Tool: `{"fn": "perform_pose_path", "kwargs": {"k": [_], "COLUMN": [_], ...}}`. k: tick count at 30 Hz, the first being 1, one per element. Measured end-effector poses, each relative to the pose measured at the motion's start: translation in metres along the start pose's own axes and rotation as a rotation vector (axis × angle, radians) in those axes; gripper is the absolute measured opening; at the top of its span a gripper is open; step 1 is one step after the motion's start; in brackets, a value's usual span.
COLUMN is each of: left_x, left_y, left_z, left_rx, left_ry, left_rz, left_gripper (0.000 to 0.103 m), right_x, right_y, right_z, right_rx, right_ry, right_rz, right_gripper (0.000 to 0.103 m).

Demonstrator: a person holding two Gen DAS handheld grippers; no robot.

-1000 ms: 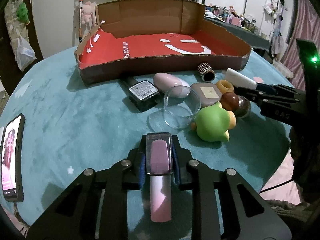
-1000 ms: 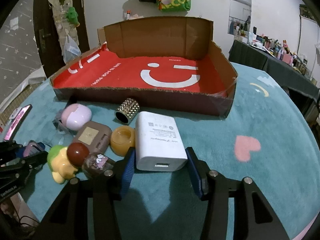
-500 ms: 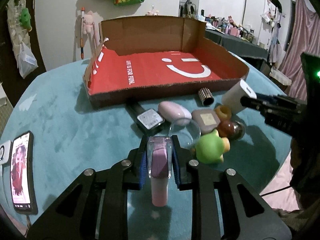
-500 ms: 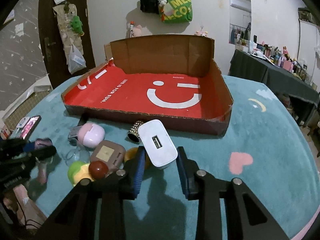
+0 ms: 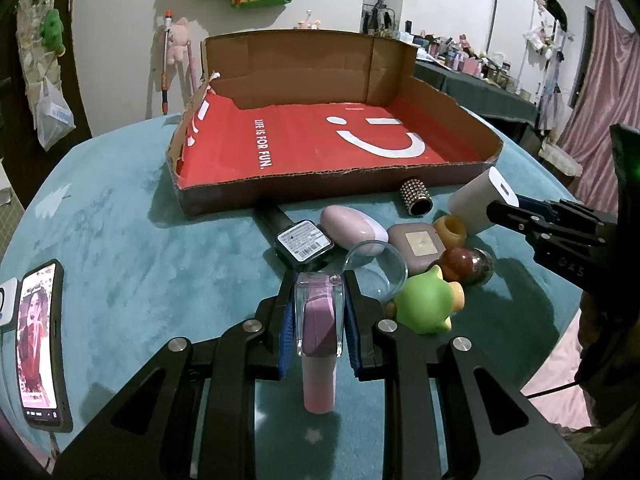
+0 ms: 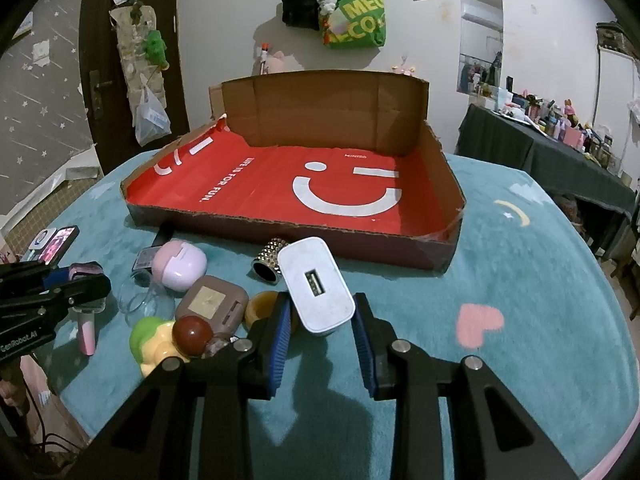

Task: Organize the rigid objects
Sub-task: 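Lift and carry the nail polish and charger with both tools into the cardboard box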

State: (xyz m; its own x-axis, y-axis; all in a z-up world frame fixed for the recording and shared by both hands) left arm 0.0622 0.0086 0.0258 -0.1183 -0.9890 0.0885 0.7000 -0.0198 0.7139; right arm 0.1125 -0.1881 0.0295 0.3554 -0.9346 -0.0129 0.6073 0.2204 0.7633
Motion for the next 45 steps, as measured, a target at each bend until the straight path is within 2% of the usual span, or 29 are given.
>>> {"fn": "perform_pose_path", "kwargs": {"k": [7, 20, 28, 36, 45], "left_x": [-0.002, -0.005, -0.006, -0.009, -0.017], "left_y": [0.011, 0.037, 0.063, 0.095, 0.129], "left_z": [0.004, -0.006, -0.009, -0.027, -0.067], "left_rx": [0.026, 0.021, 0.027, 0.013, -0.039], "left_ry": [0.008, -0.003, -0.027, -0.038, -0.034], "left_rz": [-0.004, -0.016, -0.026, -0.012, 0.012], "left_gripper": [0.020, 0.020, 0.020, 0.020, 0.020], "right_x": [-0.001, -0.008, -0.012, -0.010, 0.002], "right_y": [0.013, 0.027, 0.052, 0.077, 0.101], "right_z": [0.011, 0.017, 0.023, 0.012, -0.021], "right_rx": [0.051, 0.062, 0.092, 0.090, 0.031], "right_ry": [0.013, 0.022, 0.018, 0.014, 0.030], "right_rz": [0.000, 0.036, 0.061, 0.074, 0.041], "right_gripper": [0.029, 0.028, 0.028, 0.028, 0.028]}}
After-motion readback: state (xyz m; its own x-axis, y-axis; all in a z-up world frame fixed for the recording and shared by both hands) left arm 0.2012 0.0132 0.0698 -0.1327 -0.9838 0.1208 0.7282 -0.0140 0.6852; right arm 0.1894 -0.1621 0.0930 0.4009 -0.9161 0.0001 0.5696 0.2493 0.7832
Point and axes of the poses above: each gripper's, at about its wrist camera, not at the fingertips, and z roughly against the way its jaws point, x to its right, y to its top, the point moved 3 cm from there along -z, roughly the way its jaws point, and after that the axes turned 1 degree about -y, right-handed, at the moved point
